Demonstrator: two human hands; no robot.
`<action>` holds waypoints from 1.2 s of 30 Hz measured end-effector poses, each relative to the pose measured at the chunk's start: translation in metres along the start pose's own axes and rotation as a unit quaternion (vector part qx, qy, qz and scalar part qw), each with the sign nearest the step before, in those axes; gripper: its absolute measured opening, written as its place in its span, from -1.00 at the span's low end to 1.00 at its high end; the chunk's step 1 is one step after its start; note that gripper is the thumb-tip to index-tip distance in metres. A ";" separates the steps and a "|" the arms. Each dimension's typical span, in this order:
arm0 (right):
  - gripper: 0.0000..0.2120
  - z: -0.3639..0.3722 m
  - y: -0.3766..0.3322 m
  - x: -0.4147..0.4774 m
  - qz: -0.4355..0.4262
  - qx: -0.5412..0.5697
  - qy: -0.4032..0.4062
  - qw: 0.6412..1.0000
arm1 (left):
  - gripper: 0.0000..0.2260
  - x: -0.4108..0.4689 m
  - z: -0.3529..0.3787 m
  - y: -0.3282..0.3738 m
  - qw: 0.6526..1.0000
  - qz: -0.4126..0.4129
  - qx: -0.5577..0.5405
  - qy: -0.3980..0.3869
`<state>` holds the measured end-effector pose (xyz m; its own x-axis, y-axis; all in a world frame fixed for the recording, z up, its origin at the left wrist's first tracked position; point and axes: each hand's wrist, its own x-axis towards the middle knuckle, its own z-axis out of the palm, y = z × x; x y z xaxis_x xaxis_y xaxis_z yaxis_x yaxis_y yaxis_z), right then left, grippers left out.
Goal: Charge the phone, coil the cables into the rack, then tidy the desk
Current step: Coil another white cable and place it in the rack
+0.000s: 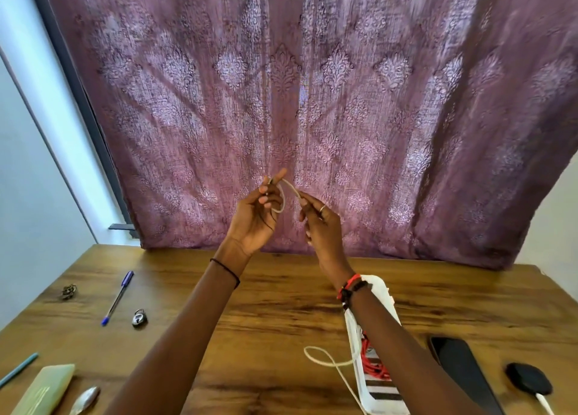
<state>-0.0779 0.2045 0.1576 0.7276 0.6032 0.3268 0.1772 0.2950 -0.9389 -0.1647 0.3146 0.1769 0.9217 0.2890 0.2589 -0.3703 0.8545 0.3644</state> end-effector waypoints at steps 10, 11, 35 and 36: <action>-0.95 0.001 0.001 -0.021 -0.093 -0.259 -0.009 0.961 | -0.74 0.013 0.015 0.015 0.978 0.120 0.115 0.122; -0.94 0.003 -0.003 -0.024 -0.092 -0.282 -0.027 0.955 | -0.76 0.014 0.017 0.012 0.969 0.130 0.163 0.134; -0.93 -0.027 -0.117 0.009 -0.064 -0.447 -0.169 0.876 | -0.79 -0.007 0.026 -0.004 0.732 0.103 0.671 0.050; -0.92 -0.028 -0.120 0.012 -0.067 -0.424 -0.176 0.886 | -0.81 -0.008 0.027 -0.002 0.774 0.089 0.625 0.043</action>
<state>-0.0718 0.1555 0.2706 0.4383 0.8421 0.3142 0.7885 -0.1924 -0.5841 -0.1747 0.2987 0.1986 0.8270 0.4285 0.3639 -0.2653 -0.2732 0.9246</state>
